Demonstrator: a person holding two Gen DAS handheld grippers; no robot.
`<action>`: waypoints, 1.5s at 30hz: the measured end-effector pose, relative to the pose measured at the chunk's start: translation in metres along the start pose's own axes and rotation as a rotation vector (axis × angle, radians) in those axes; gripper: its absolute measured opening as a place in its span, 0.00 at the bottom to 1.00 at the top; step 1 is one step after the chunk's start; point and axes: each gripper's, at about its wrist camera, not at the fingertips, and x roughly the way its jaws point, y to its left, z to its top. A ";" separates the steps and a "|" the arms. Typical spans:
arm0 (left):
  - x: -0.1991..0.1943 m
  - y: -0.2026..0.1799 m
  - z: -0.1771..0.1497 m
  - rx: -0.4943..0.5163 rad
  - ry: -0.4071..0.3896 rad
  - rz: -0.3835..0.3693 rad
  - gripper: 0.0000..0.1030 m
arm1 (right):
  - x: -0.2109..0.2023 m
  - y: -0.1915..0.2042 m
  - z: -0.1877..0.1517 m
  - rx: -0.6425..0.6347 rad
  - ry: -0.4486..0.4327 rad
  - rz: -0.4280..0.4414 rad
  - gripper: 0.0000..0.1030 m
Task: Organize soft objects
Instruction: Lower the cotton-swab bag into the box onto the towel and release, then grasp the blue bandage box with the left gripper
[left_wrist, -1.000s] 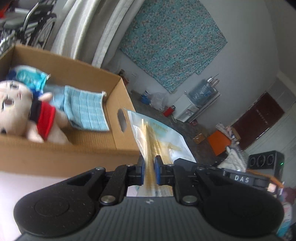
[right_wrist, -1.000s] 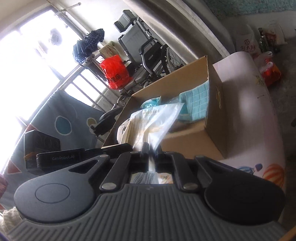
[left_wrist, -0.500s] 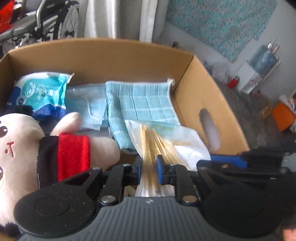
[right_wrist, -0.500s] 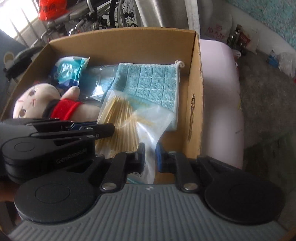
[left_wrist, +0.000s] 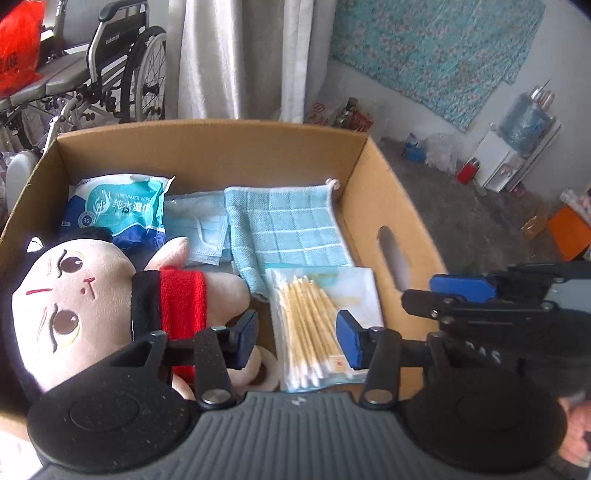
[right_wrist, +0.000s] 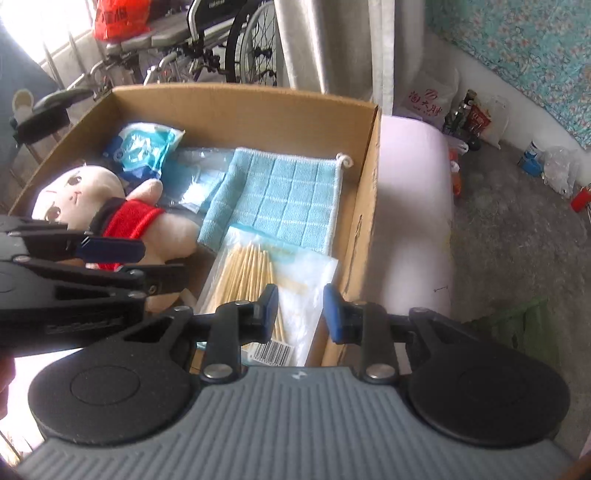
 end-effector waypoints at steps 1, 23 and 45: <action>-0.017 -0.001 -0.005 0.007 -0.022 -0.012 0.45 | -0.013 -0.001 -0.002 0.013 -0.030 0.014 0.25; -0.147 0.045 -0.328 0.138 0.014 -0.091 0.46 | -0.095 0.063 -0.304 0.373 0.108 0.550 0.60; -0.080 -0.011 -0.333 0.244 0.060 -0.187 0.49 | -0.087 0.011 -0.354 0.569 0.086 0.533 0.40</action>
